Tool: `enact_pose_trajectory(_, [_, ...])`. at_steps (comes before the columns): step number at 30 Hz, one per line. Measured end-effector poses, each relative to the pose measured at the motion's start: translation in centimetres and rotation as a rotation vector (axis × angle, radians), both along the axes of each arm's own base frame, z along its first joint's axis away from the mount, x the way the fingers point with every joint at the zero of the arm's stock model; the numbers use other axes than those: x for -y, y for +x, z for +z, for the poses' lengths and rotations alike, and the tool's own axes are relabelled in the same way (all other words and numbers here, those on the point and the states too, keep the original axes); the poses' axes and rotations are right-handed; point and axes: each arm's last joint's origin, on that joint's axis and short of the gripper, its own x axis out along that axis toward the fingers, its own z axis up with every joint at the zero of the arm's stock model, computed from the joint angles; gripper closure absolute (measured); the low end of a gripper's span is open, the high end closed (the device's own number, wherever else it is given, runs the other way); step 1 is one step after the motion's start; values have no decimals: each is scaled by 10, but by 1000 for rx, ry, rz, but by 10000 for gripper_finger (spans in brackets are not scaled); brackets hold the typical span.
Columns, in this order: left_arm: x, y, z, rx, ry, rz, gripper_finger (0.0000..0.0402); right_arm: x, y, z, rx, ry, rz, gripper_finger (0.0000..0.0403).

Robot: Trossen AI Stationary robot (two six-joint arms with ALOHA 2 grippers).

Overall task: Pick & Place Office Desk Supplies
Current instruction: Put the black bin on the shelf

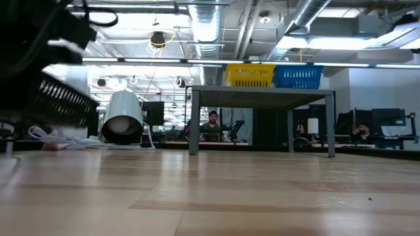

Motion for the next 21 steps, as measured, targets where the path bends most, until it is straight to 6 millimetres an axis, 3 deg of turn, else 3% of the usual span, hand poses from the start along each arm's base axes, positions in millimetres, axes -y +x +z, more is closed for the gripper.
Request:
enact_pose_trajectory(9, [-31, 7, 49, 15, 149, 4, 401, 0, 0, 0, 1, 1, -1, 296])
enact_pose_trajectory(21, [-103, 49, 118, 164, 164, -42, 401, 0, 0, 0, 1, 2, -1, 296])
